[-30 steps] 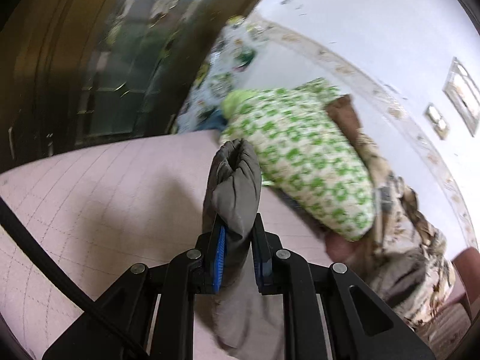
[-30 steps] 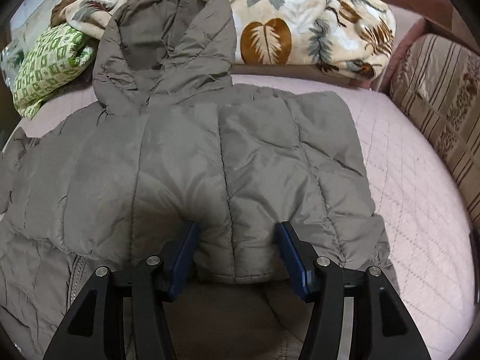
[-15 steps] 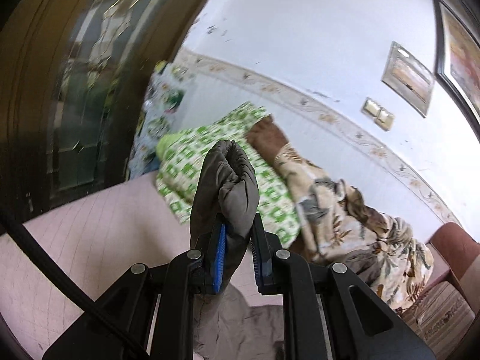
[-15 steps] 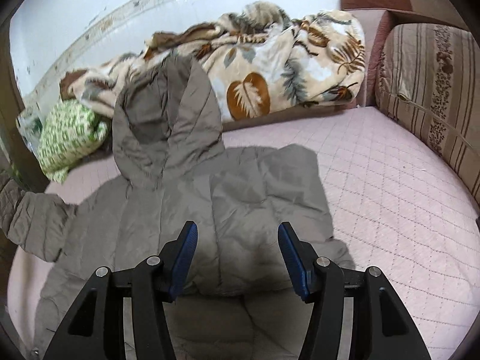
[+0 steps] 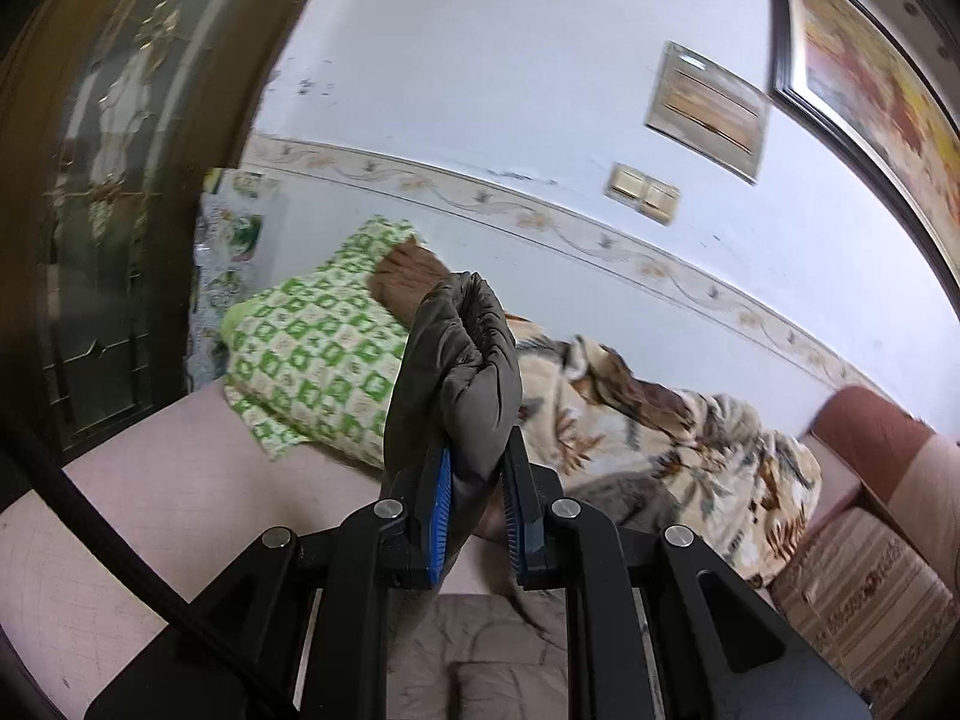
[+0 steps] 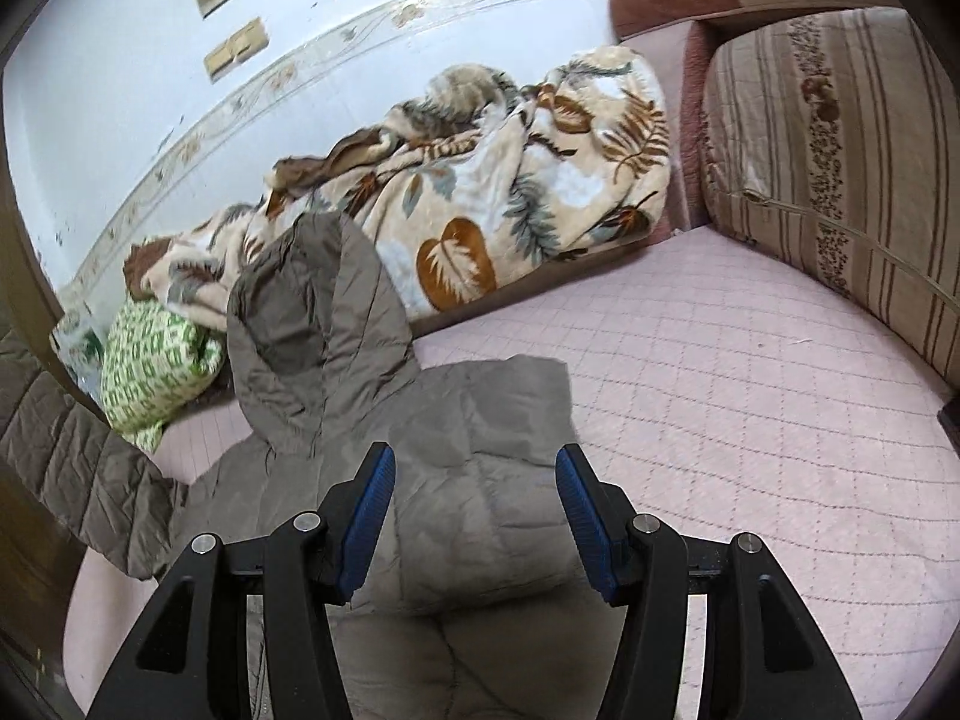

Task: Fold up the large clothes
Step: 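Lift the held sleeve with the left tool and fold it across the body, then open the left tool and release the folded sleeve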

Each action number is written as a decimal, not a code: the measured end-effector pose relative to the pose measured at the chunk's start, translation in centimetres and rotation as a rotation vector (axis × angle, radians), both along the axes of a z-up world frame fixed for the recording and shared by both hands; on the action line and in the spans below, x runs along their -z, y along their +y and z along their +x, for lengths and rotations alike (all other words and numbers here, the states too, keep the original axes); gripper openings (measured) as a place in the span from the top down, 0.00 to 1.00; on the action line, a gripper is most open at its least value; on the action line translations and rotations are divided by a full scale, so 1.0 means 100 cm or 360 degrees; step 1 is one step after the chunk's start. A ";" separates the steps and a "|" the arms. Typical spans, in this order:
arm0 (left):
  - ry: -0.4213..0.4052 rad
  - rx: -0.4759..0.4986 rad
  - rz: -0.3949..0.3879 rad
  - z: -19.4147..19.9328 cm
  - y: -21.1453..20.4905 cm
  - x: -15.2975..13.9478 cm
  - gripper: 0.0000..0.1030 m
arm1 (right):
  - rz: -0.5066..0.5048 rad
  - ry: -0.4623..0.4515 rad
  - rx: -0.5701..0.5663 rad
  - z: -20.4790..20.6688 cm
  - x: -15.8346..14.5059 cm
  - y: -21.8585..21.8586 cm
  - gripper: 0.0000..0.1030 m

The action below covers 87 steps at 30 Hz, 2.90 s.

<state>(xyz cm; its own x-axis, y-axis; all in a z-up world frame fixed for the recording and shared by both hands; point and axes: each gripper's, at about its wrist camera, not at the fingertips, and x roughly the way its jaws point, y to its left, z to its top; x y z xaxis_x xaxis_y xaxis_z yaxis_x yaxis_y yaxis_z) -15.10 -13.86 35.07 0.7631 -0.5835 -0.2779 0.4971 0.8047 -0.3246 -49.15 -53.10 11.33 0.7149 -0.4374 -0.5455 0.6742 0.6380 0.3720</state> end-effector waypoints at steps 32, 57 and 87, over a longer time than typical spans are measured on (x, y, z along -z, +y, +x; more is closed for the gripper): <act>0.0283 0.0763 0.0777 -0.186 -0.306 0.250 0.84 | 0.0068 -0.0141 0.0088 -0.059 -0.012 -0.028 0.41; 0.0284 0.0440 0.0818 -0.071 -0.174 0.227 0.54 | -0.0027 0.0042 -0.0146 0.028 0.001 0.006 0.54; 0.0239 0.0362 0.0860 -0.093 -0.099 0.270 0.47 | -0.0397 0.0558 -0.0408 0.113 0.030 0.100 0.57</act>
<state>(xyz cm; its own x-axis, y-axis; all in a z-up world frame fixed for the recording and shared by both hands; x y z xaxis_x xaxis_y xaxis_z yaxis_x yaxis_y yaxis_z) -24.40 -23.75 8.06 0.5649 -0.4739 -0.6755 0.6566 0.7539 0.0202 -37.89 -43.12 8.29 0.6089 -0.4192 -0.6734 0.5410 0.8403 -0.0339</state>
